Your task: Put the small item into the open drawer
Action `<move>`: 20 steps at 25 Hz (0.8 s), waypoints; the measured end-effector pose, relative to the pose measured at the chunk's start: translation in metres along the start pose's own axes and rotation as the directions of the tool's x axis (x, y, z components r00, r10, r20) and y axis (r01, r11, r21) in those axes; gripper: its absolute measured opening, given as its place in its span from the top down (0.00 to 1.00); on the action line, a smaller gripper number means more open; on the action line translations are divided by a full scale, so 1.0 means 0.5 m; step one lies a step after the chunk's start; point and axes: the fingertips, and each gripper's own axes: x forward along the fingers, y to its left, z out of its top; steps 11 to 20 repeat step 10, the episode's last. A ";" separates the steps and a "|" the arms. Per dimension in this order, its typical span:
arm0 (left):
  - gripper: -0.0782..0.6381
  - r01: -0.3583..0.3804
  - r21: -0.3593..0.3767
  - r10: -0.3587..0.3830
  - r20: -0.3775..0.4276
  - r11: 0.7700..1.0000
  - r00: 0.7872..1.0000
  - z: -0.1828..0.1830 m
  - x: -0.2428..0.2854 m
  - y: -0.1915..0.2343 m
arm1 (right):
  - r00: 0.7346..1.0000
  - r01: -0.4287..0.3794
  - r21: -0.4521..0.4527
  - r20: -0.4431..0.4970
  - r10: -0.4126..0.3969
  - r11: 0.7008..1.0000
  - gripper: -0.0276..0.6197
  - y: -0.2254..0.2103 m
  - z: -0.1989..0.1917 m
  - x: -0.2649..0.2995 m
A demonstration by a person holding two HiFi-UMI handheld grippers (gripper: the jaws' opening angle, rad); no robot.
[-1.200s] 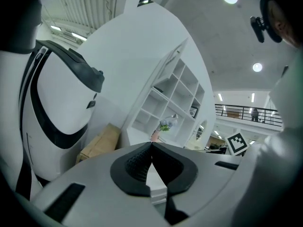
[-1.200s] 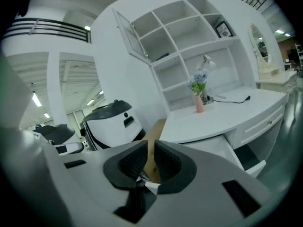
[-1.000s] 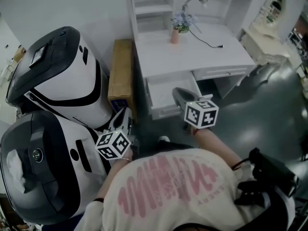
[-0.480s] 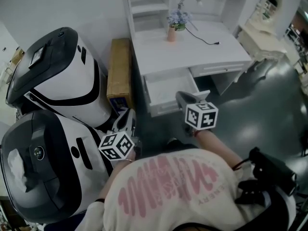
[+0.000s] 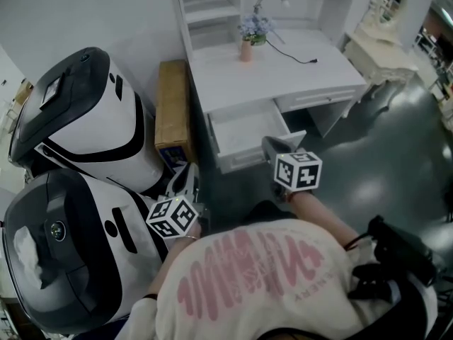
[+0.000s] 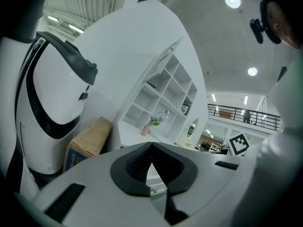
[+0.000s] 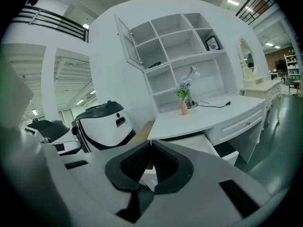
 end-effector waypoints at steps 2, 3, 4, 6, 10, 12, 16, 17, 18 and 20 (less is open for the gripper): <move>0.85 0.004 0.005 -0.004 0.002 1.000 1.000 0.003 0.003 -0.004 | 1.000 -0.008 -0.001 -0.003 0.008 1.000 0.92 0.002 -0.003 0.002; 0.85 0.004 0.007 -0.004 0.003 1.000 1.000 0.003 0.004 -0.004 | 1.000 -0.011 -0.001 -0.005 0.011 1.000 0.92 0.003 -0.004 0.004; 0.85 0.002 0.007 -0.002 0.002 1.000 1.000 0.003 0.004 -0.004 | 1.000 -0.012 -0.004 -0.004 0.012 1.000 0.92 0.004 -0.004 0.004; 0.85 -0.001 0.006 0.001 0.001 1.000 1.000 0.001 0.006 -0.003 | 1.000 -0.010 -0.014 -0.001 0.010 1.000 0.92 0.002 -0.004 0.004; 0.85 0.004 0.012 -0.004 0.007 1.000 1.000 -0.001 0.013 -0.007 | 1.000 -0.005 -0.022 0.011 0.005 1.000 0.92 -0.008 0.003 0.007; 0.85 0.004 0.012 -0.004 0.007 1.000 1.000 -0.001 0.013 -0.007 | 1.000 -0.005 -0.022 0.011 0.005 1.000 0.92 -0.008 0.003 0.007; 0.85 0.004 0.012 -0.004 0.007 1.000 1.000 -0.001 0.013 -0.007 | 1.000 -0.005 -0.022 0.011 0.005 1.000 0.92 -0.008 0.003 0.007; 0.85 0.004 0.012 -0.004 0.007 1.000 1.000 -0.001 0.013 -0.007 | 1.000 -0.005 -0.022 0.011 0.005 1.000 0.92 -0.008 0.003 0.007; 0.85 0.004 0.012 -0.004 0.007 1.000 1.000 -0.001 0.013 -0.007 | 1.000 -0.005 -0.022 0.011 0.005 1.000 0.92 -0.008 0.003 0.007; 0.85 0.004 0.012 -0.004 0.007 1.000 1.000 -0.001 0.013 -0.007 | 1.000 -0.005 -0.022 0.011 0.005 1.000 0.92 -0.008 0.003 0.007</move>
